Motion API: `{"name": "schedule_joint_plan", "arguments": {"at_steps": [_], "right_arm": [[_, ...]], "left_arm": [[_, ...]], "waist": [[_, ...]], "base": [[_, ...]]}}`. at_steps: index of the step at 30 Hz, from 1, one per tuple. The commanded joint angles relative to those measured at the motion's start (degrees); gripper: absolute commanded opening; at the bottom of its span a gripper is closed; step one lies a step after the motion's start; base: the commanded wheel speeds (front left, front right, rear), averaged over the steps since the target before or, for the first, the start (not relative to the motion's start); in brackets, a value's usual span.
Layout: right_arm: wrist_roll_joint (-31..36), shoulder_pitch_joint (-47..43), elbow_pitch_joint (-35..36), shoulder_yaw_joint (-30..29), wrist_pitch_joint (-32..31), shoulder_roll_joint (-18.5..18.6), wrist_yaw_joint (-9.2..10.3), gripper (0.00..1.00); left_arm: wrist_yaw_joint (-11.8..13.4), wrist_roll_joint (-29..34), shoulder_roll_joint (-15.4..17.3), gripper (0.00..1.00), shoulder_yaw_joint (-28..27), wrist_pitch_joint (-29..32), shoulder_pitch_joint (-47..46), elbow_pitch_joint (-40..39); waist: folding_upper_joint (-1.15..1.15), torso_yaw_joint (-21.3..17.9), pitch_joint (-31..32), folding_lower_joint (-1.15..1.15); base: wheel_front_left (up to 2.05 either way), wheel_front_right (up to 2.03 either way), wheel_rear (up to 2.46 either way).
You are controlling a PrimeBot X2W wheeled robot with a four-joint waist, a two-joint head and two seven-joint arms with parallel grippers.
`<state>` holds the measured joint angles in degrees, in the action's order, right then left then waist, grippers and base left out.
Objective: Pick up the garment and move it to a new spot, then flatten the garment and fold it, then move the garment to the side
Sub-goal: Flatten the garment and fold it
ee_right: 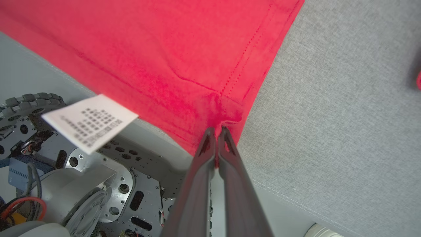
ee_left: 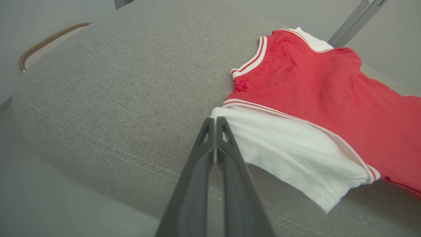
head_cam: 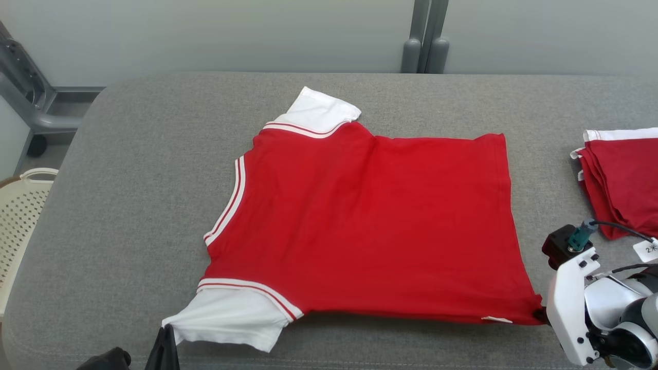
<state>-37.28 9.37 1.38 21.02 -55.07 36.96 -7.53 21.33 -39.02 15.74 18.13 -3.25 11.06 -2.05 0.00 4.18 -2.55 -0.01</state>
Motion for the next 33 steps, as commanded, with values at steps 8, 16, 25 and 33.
{"name": "schedule_joint_plan", "arguments": {"at_steps": [8, 16, 25, 33], "right_arm": [[2.6, -5.7, 5.3, -7.2, -0.6, -4.4, 0.08, 0.0], [4.9, -3.3, 3.3, -11.5, 4.6, -10.4, 0.08, 0.0], [7.1, 1.1, -3.1, -14.5, 9.7, -16.1, 0.06, 0.0], [9.3, 5.1, -8.1, -15.5, 11.8, -18.0, 0.06, 0.0]], "left_arm": [[1.9, -0.3, 2.0, 0.0, -0.7, 2.4, 3.3, -5.5], [-2.0, 0.5, 1.5, 0.0, 2.9, 5.8, -7.1, -4.0], [-4.2, 3.0, -0.8, 0.0, 7.1, 11.5, -23.9, 7.9], [-5.3, 4.9, -3.1, 0.0, 8.2, 11.6, -35.4, 18.7]], "waist": [[0.0, 0.1, -0.3, 0.01], [0.0, 0.3, -1.0, 0.01], [0.0, 0.0, -3.3, 0.01], [0.0, -1.0, -6.0, 0.01]], "base": [[0.0, 0.0, 0.0], [0.0, 0.0, 0.0], [0.0, 0.0, 0.0], [0.0, 0.0, 0.0]]}}
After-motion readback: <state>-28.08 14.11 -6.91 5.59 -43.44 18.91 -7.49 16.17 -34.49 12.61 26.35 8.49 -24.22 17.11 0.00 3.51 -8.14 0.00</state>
